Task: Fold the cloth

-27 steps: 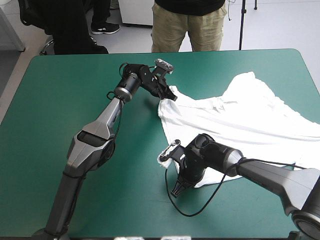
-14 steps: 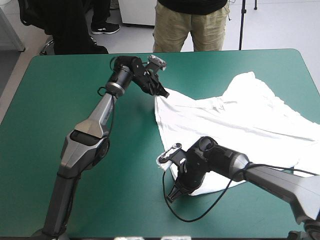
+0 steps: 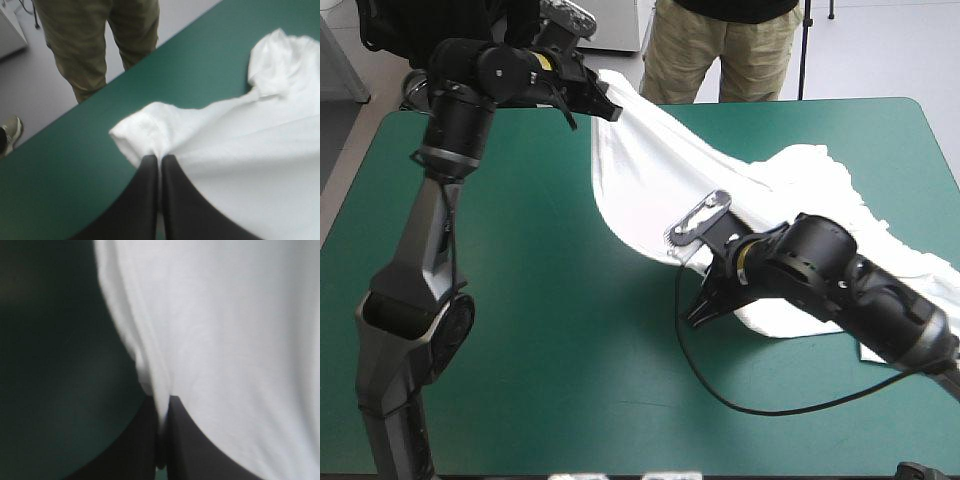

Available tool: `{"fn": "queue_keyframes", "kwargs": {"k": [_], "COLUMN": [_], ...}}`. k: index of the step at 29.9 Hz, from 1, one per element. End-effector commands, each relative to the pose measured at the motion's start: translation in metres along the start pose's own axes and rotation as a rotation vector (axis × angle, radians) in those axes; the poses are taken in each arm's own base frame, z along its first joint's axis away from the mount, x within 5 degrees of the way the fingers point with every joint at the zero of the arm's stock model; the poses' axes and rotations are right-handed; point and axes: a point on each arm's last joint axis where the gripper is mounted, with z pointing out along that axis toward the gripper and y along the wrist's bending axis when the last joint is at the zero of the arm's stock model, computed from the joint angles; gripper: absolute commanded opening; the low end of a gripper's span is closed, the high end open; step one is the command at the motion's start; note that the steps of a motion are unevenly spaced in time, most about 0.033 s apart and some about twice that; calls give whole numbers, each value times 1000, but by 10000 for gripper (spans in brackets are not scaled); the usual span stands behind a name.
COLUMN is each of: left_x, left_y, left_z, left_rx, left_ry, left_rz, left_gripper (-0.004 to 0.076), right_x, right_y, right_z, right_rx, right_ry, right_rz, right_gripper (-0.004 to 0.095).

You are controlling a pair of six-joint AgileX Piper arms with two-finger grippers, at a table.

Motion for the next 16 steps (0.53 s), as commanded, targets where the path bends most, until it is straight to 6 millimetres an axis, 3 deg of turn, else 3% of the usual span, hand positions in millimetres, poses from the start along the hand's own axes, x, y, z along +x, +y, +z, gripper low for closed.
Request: {"fn": "queue_keyframes", "kwargs": {"k": [1,8,16], "left_x": [-24,-39,-47], "left_y": [-14,-28,-44], "left_z": [-87,-169,-253], "left_rx": [-37,-101,-173], "left_ry": [-163,-393,-682], "left_rz": [13,31,45], "left_gripper": [-17,-17,-17], "right_x": [-14,-31,-20], "right_y": [-27,-55,-76], "right_z": [-64,-156,-242], "right_rx": [136,268,355], "right_ry": [-209,-502,-792], "right_rz": [18,-7,-37], "right_gripper": [-17,-18,-17]}}
